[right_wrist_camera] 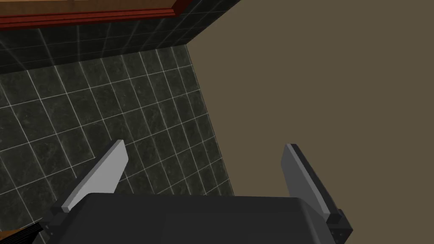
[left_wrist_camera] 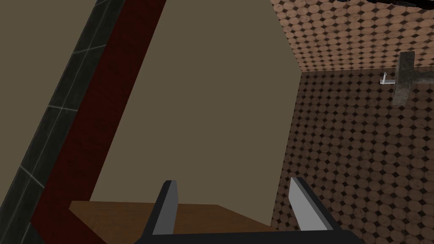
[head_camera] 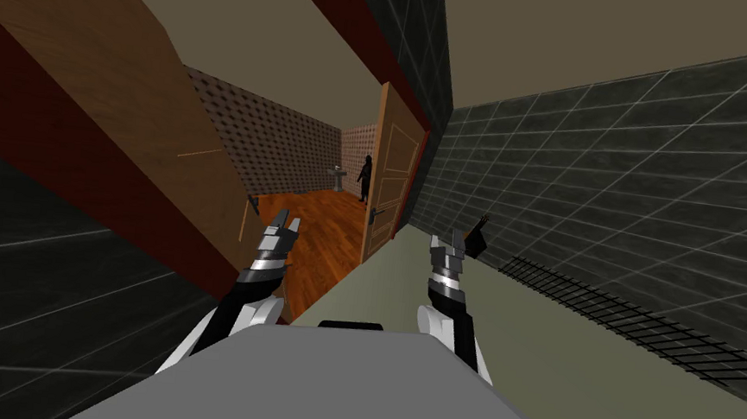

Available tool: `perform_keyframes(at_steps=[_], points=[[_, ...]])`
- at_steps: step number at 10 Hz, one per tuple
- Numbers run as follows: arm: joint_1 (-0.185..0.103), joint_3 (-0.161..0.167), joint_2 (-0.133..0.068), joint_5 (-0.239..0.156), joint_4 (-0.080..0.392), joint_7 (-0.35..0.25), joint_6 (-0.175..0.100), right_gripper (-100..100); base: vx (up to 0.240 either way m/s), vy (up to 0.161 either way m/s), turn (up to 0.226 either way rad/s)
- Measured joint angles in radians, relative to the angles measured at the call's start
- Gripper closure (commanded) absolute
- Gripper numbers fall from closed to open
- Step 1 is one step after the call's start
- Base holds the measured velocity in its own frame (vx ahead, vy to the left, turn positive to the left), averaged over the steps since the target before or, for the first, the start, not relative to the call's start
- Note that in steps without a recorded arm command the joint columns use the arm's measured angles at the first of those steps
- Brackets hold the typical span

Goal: Push the door open

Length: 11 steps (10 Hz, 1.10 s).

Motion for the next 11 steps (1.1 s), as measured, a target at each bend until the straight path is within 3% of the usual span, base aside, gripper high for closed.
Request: perform_keyframes(at_steps=[6,11], points=[[-0.077,0.022,-0.03,-0.001,0.122,-0.023,-0.005,-100,0.042,-0.081,0.067],[-0.167,0.053,-0.057,0.0,0.27,-0.05,-0.014,-100,0.055,-0.096,0.088]])
